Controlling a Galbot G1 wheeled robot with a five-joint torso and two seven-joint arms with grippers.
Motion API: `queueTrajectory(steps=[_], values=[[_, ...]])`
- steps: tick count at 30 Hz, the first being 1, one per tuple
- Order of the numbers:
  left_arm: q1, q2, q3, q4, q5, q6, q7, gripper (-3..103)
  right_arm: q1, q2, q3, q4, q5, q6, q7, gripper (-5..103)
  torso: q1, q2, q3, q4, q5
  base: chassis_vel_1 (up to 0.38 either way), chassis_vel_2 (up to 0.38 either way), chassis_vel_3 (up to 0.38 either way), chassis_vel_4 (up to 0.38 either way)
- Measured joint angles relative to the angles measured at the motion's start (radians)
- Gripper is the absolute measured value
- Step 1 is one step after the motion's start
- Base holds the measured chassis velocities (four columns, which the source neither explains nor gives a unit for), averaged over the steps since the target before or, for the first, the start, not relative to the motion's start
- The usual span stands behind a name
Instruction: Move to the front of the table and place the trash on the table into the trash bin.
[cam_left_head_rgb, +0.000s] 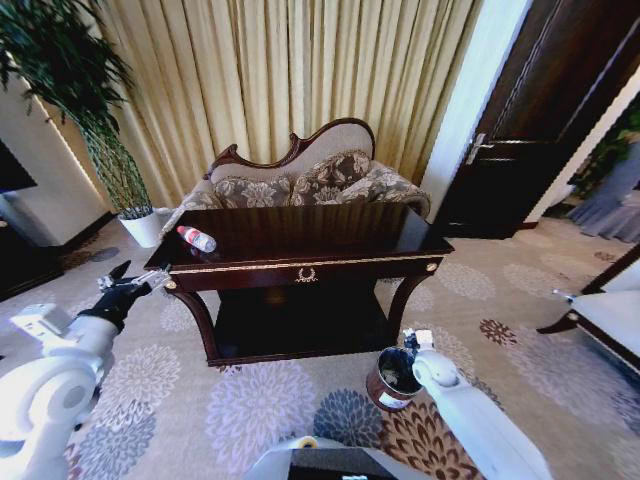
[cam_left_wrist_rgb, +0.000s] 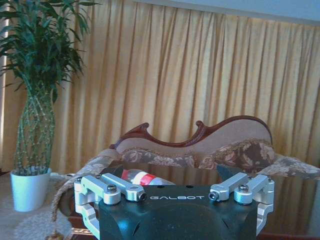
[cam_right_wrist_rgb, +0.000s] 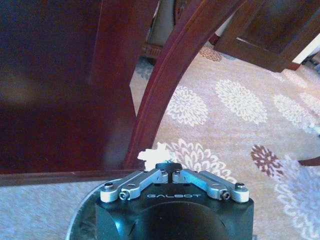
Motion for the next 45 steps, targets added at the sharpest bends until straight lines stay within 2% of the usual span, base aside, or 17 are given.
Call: queueTrajectory(steps=[1, 7, 9, 12, 13, 16, 17, 19, 20, 22, 24, 25, 28, 33, 37, 40, 45], values=[[0.009, -0.004, -0.013, -0.001, -0.002, -0.001, 0.001, 100, 0.023, 0.015, -0.009, -0.044, -0.043, 0.006, -0.011, 0, 0.0, 0.0, 0.0, -0.0001, -0.0002, 0.0, 0.0, 0.0, 0.0], [0.023, -0.02, -0.032, -0.005, -0.004, -0.007, 0.003, 100, 0.057, 0.034, -0.02, -0.111, -0.093, 0.004, -0.012, 1, 0.0, 0.0, 0.0, 0.0, -0.0002, 0.0, 0.0, 0.0, 0.0], [0.025, -0.023, -0.034, -0.005, -0.004, -0.008, 0.004, 100, 0.06, 0.034, -0.021, -0.126, -0.114, 0.005, -0.015, 7, 0.0, 0.0, 0.0, -0.0002, -0.0004, 0.0, 0.0, 0.0, 0.0], [0.025, -0.029, -0.031, -0.007, -0.002, -0.009, 0.004, 100, 0.061, 0.029, -0.021, -0.148, -0.144, 0.014, -0.02, 22, 0.0, 0.0, 0.0, -0.0004, -0.0002, 0.0, 0.0, 0.0, 0.0], [0.025, -0.029, -0.031, -0.007, -0.002, -0.009, 0.004, 100, 0.061, 0.029, -0.021, -0.148, -0.144, 0.014, -0.02, 22, 0.0, 0.0, 0.0, -0.0004, -0.0002, 0.0, 0.0, 0.0, 0.0], [0.019, -0.029, -0.022, -0.009, 0.0, -0.01, 0.004, 100, 0.056, 0.018, -0.017, -0.147, -0.153, 0.035, -0.021, 38, 0.0, 0.0, 0.0, -0.0003, -0.0003, 0.0, 0.0, 0.0, 0.0], [0.019, -0.029, -0.022, -0.009, 0.0, -0.01, 0.004, 100, 0.056, 0.018, -0.017, -0.147, -0.153, 0.035, -0.021, 38, 0.0, 0.0, 0.0, -0.0003, -0.0003, 0.0, 0.0, 0.0, 0.0], [0.014, -0.026, -0.018, -0.013, -0.001, -0.011, 0.004, 100, 0.043, 0.009, -0.015, -0.104, -0.147, 0.109, -0.022, 50, 0.0, 0.0, 0.0, -0.0005, 0.0, 0.0, 0.0, 0.0, 0.0], [0.014, -0.026, -0.018, -0.013, -0.001, -0.011, 0.004, 100, 0.043, 0.009, -0.015, -0.104, -0.147, 0.109, -0.022, 50, 0.0, 0.0, 0.0, -0.0005, 0.0, 0.0, 0.0, 0.0, 0.0], [0.012, -0.024, -0.017, -0.016, -0.002, -0.015, 0.004, 100, 0.022, -0.009, -0.006, 0.016, -0.108, 0.17, -0.033, 61, 0.0, 0.0, 0.0, -0.0003, 0.0, 0.0, 0.0, 0.0, 0.0], [0.012, -0.023, -0.017, -0.018, -0.002, -0.018, 0.004, 100, 0.015, -0.015, -0.003, 0.063, -0.089, 0.181, -0.035, 61, 0.0, 0.0, 0.0, -0.0003, -0.0001, 0.0, 0.0, 0.0, 0.0], [0.012, -0.022, -0.016, -0.021, -0.003, -0.026, 0.004, 100, 0.001, -0.03, 0.002, 0.178, -0.047, 0.21, -0.038, 71, 0.0, 0.0, 0.0, -0.0001, -0.0003, 0.0, 0.0, 0.0, 0.0], [0.014, -0.021, -0.016, -0.026, -0.003, -0.036, 0.01, 100, -0.006, -0.046, 0.006, 0.304, -0.006, 0.235, -0.035, 77, 0.0, 0.0, 0.0, -0.0001, -0.0005, 0.0, 0.0, 0.0, 0.0], [0.026, -0.022, -0.026, -0.035, -0.003, -0.056, 0.03, 100, -0.021, -0.105, -0.003, 0.604, 0.038, 0.285, -0.016, 97, 0.0, 0.0, 0.0, -0.0002, -0.0004, 0.0, 0.0, 0.0, 0.0], [0.029, -0.025, -0.03, -0.036, -0.003, -0.064, 0.038, 100, -0.03, -0.132, -0.007, 0.709, 0.063, 0.283, -0.02, 100, 0.0, 0.0, 0.0, -0.0003, -0.0003, 0.0, 0.0, 0.0, 0.0], [0.03, -0.031, -0.027, -0.04, 0.0, -0.072, 0.043, 100, -0.037, -0.157, -0.016, 0.849, 0.1, 0.234, -0.014, 100, 0.0, 0.0, 0.0, -0.0001, -0.0003, 0.0, 0.0, 0.0, 0.0], [0.038, -0.036, -0.023, -0.048, 0.003, -0.074, 0.043, 100, -0.054, -0.171, -0.02, 0.899, 0.104, 0.223, -0.014, 100, 0.0, 0.0, 0.0, -0.0002, -0.0002, 0.0, 0.0, 0.0, 0.0]])
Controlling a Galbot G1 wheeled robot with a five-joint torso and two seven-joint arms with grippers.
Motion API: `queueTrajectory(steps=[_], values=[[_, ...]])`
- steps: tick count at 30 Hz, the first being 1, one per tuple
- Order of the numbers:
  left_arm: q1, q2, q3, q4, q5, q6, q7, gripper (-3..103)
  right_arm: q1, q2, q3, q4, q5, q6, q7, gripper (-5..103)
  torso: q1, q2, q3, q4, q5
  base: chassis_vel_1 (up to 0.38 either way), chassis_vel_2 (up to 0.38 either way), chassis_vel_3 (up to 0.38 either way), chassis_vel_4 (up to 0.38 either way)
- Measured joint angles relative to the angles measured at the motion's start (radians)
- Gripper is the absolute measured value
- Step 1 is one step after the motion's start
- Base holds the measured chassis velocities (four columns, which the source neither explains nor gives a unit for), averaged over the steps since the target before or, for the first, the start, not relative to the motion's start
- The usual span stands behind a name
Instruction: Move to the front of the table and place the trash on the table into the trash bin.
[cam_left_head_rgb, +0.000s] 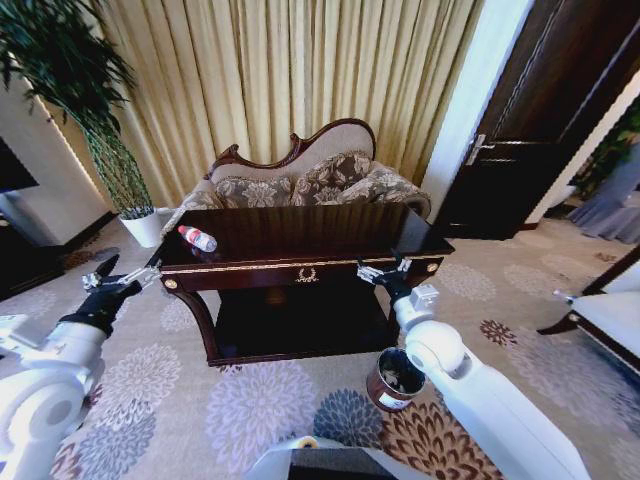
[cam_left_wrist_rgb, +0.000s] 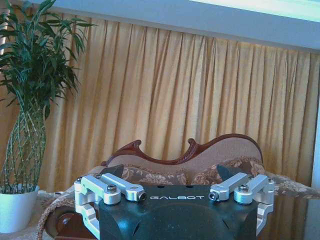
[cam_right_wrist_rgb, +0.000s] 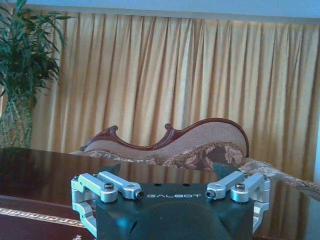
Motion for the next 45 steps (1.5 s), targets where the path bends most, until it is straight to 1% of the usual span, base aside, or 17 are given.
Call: queueTrajectory(steps=[10, 22, 33, 45], values=[[0.002, 0.013, 0.004, -0.007, 0.0, -0.002, -0.001, 100, -0.01, -0.005, 0.004, -0.006, -0.002, 0.0, 0.001, 100, 0.0, 0.0, 0.0, 0.0001, 0.0, -0.015, 0.028, 0.02, -0.02], [-0.016, 0.023, 0.019, 0.011, 0.005, -0.003, -0.002, 100, -0.017, -0.004, -0.003, 0.003, -0.001, -0.005, 0.005, 100, 0.0, 0.0, 0.0, -0.0001, 0.0002, -0.157, 0.156, 0.157, -0.144], [-0.037, 0.011, 0.046, 0.031, 0.014, -0.007, 0.004, 100, -0.026, -0.023, -0.007, 0.019, 0.0, -0.015, 0.005, 100, 0.0, 0.0, 0.0, 0.0, 0.0, -0.149, 0.149, 0.15, -0.146], [-0.035, 0.003, 0.045, 0.025, 0.014, -0.009, 0.004, 100, -0.021, -0.04, -0.021, 0.024, 0.009, -0.007, 0.0, 100, 0.001, 0.0, 0.0, 0.0001, 0.0, -0.11, 0.118, 0.102, -0.118]])
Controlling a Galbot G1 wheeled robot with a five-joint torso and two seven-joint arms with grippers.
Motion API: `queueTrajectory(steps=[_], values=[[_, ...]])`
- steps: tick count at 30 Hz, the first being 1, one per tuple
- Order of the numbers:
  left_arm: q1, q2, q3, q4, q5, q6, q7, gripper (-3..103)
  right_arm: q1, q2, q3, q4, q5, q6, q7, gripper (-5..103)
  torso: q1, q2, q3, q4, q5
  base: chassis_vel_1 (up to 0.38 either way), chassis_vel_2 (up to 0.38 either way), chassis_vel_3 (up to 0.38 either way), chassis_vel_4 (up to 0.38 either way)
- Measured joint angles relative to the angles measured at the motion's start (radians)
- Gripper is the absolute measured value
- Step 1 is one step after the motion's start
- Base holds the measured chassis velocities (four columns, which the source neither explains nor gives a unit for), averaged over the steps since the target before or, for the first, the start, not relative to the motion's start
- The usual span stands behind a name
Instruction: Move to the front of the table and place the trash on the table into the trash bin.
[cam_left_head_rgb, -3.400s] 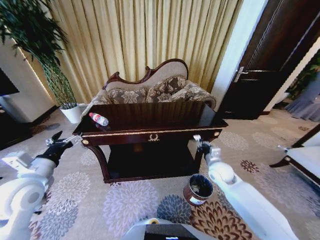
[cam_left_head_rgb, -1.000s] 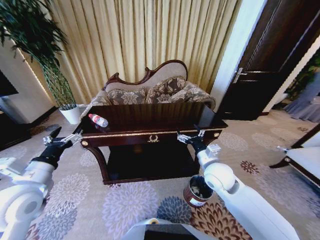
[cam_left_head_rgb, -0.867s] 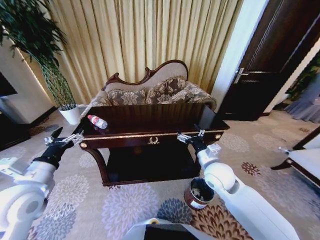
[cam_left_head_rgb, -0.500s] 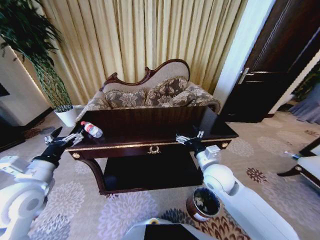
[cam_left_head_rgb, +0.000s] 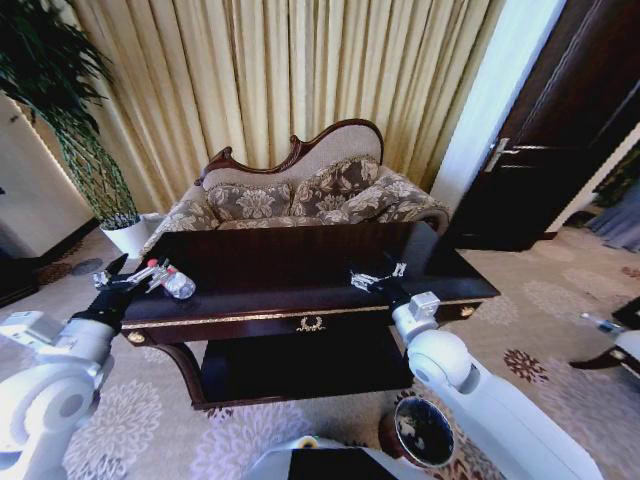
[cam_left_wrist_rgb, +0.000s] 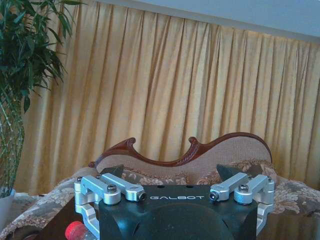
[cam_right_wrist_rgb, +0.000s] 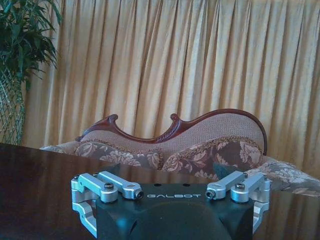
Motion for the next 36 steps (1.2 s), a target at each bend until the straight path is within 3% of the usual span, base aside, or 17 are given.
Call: queueTrajectory(steps=[9, 12, 15, 16, 19, 20, 23, 25, 26, 34, 36], values=[[0.011, -0.019, 0.004, -0.025, 0.002, 0.021, -0.001, 100, 0.001, -0.003, 0.002, -0.006, 0.006, 0.003, 0.013, 100, -0.001, 0.001, -0.001, 0.0, 0.0001, -0.003, 0.005, 0.006, -0.003], [0.007, -0.015, 0.009, -0.038, -0.001, 0.043, -0.05, 100, 0.0, 0.004, 0.002, -0.007, 0.009, 0.002, 0.024, 100, -0.001, 0.001, 0.0, 0.0, 0.0003, 0.0, 0.0, 0.0, 0.0], [-0.036, 0.025, 0.067, -0.05, -0.018, 0.091, -0.246, 100, 0.0, 0.01, 0.002, -0.005, 0.016, -0.003, 0.03, 100, -0.001, 0.0, 0.0, 0.0003, -0.0001, 0.0, 0.0, 0.0, 0.0], [-0.036, 0.025, 0.067, -0.05, -0.018, 0.091, -0.246, 100, 0.0, 0.01, 0.002, -0.005, 0.016, -0.003, 0.03, 100, -0.001, 0.0, 0.0, 0.0003, -0.0001, 0.0, 0.0, 0.0, 0.0], [-0.128, 0.095, 0.145, -0.031, -0.08, 0.161, -0.431, 100, 0.002, 0.015, -0.004, -0.008, 0.02, -0.009, 0.032, 100, -0.001, 0.0, 0.0, -0.0003, -0.0001, 0.0, 0.0, 0.0, 0.0], [-0.128, 0.095, 0.145, -0.031, -0.08, 0.161, -0.431, 100, 0.002, 0.015, -0.004, -0.008, 0.02, -0.009, 0.032, 100, -0.001, 0.0, 0.0, -0.0003, -0.0001, 0.0, 0.0, 0.0, 0.0], [-0.218, 0.17, 0.211, 0.005, -0.263, 0.223, -0.658, 100, 0.0, 0.024, -0.013, -0.008, 0.027, -0.018, 0.036, 100, -0.001, 0.0, 0.0, -0.0002, 0.0001, 0.0, 0.0, 0.0, 0.0], [-0.231, 0.182, 0.22, 0.016, -0.286, 0.226, -0.685, 100, -0.001, 0.026, -0.014, -0.008, 0.028, -0.019, 0.037, 100, -0.001, 0.0, 0.0, -0.0002, 0.0002, 0.0, 0.0, 0.0, 0.0], [-0.268, 0.211, 0.242, 0.056, -0.341, 0.237, -0.741, 100, -0.006, 0.03, -0.016, -0.013, 0.027, -0.02, 0.037, 100, -0.001, 0.0, 0.0, -0.0002, 0.0, 0.0, 0.0, 0.0, 0.0], [-0.366, 0.255, 0.284, 0.174, -0.44, 0.27, -0.826, 100, 0.001, 0.029, -0.021, -0.032, 0.034, -0.021, 0.037, 100, -0.001, 0.0, 0.0, -0.0002, -0.0001, 0.0, 0.0, 0.0, 0.0], [-0.422, 0.278, 0.293, 0.177, -0.604, 0.306, -0.97, 100, 0.019, 0.026, -0.025, -0.047, 0.041, -0.021, 0.037, 100, -0.001, 0.0, 0.0, 0.0, 0.0, 0.0, 0.0, 0.0, 0.0]])
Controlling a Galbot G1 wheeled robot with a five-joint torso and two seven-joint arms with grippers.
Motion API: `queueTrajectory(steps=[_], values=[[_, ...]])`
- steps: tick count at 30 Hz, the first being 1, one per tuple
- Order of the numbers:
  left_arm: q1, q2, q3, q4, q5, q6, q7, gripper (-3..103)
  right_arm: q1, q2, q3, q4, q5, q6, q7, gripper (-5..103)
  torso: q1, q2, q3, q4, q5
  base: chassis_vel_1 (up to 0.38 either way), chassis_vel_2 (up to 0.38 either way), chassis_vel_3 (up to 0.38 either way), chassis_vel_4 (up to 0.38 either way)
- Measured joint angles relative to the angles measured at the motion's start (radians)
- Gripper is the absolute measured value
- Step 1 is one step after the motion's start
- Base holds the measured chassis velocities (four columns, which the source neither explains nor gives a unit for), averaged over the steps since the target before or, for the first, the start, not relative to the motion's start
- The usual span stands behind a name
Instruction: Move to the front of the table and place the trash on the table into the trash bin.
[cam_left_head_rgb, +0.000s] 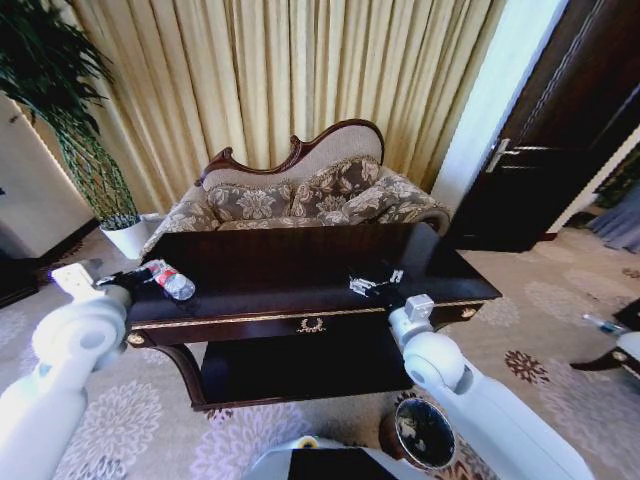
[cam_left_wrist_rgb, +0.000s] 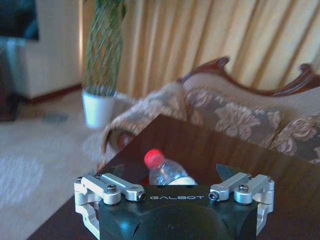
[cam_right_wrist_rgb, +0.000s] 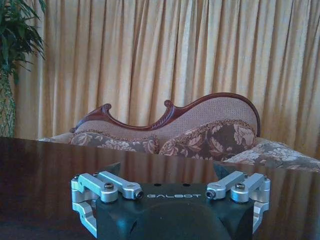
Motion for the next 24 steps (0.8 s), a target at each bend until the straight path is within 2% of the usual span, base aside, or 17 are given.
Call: queueTrajectory(steps=[1, 3, 4, 11, 18, 24], values=[[0.0, 0.0, 0.0, 0.0, 0.0, 0.0, 0.0, 100, 0.0, 0.0, 0.0, 0.0, 0.0, 0.0, 0.0, 100, 0.0, 0.0, 0.0, 0.0, 0.0, 0.0, 0.0, 0.0, 0.0], [-0.021, 0.017, 0.002, 0.001, -0.057, 0.013, -0.049, 100, 0.008, 0.005, -0.003, -0.008, 0.003, 0.0, 0.0, 100, 0.0, 0.0, 0.0, -0.0001, 0.0, 0.0, 0.0, 0.0, 0.0], [-0.041, 0.064, 0.004, 0.024, -0.08, 0.029, -0.075, 100, 0.014, 0.026, -0.012, -0.019, 0.009, 0.0, -0.001, 100, 0.0, 0.0, 0.0, 0.0001, 0.0001, 0.0, 0.0, 0.0, 0.0], [-0.087, 0.131, 0.032, 0.091, -0.096, 0.033, -0.074, 100, 0.012, 0.053, -0.017, -0.042, -0.008, 0.011, -0.009, 100, 0.0, 0.0, 0.0, 0.0, 0.0, 0.0, 0.0, 0.0, 0.0], [-0.14, 0.14, 0.075, 0.145, -0.112, 0.032, -0.073, 100, 0.011, 0.055, -0.014, -0.043, -0.006, 0.016, -0.009, 100, 0.0, 0.0, 0.0, -0.0001, 0.0, 0.0, 0.0, 0.0, 0.0], [-0.162, 0.113, 0.111, 0.155, -0.159, 0.018, -0.086, 100, 0.012, 0.054, -0.013, -0.046, -0.004, 0.02, -0.01, 100, 0.0, 0.0, 0.0, -0.0002, 0.0, 0.0, 0.0, 0.0, 0.0]])
